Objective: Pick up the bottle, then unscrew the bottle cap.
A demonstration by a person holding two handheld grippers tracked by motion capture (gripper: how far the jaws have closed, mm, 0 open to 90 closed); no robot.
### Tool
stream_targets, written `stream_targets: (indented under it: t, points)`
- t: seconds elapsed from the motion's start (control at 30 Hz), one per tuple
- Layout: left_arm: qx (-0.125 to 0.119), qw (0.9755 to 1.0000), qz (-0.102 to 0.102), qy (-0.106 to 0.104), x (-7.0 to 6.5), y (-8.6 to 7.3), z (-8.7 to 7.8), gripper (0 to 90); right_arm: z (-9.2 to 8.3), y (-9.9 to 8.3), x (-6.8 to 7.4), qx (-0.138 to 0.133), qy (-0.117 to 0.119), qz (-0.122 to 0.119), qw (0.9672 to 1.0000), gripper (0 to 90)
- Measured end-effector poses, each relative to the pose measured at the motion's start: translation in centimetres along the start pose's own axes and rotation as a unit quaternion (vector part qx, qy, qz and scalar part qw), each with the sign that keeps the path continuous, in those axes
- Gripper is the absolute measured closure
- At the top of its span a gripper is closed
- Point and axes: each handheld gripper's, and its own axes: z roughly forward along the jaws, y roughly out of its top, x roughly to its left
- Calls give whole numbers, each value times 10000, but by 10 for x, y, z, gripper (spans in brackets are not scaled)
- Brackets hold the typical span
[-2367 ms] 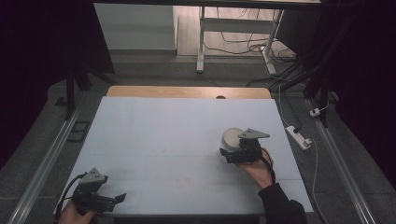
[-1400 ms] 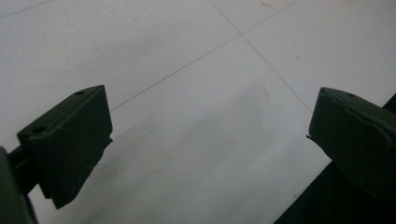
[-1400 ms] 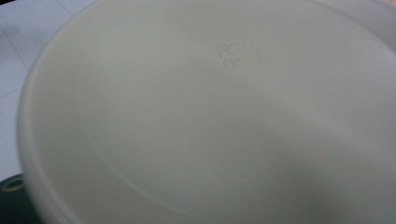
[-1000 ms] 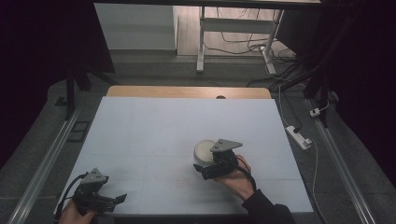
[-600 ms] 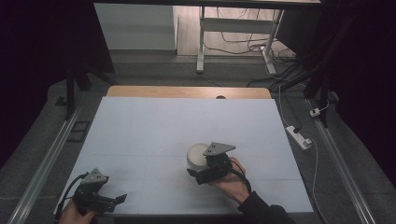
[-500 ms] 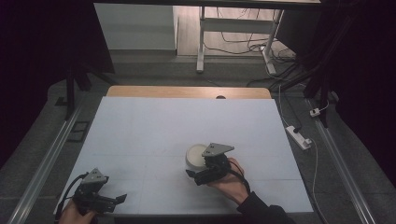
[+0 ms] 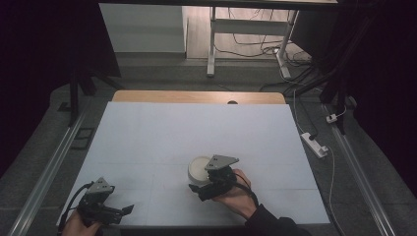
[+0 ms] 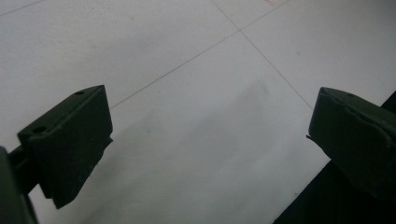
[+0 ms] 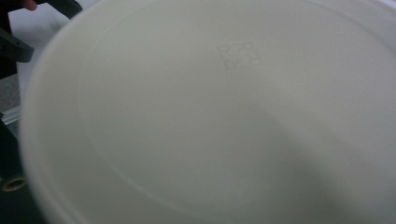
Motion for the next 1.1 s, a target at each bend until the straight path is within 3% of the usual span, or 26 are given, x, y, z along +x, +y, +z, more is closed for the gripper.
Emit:
stream_targets:
  t: [0.3, 0.63, 1.1]
  points:
    - [-29, 10000, -4, 3, 0, 0, -1, 3, 0, 1, 3, -38, 73, -22, 10000, 58]
    - [-214, 9991, -237, -286, 6, -1, -4, 0, -1, 1, 1, -54, 56, 5, 10000, 58]
    - [-443, 9983, 100, -357, -3, 9, -7, 0, -3, 2, -1, -91, 72, 23, 9999, 58]
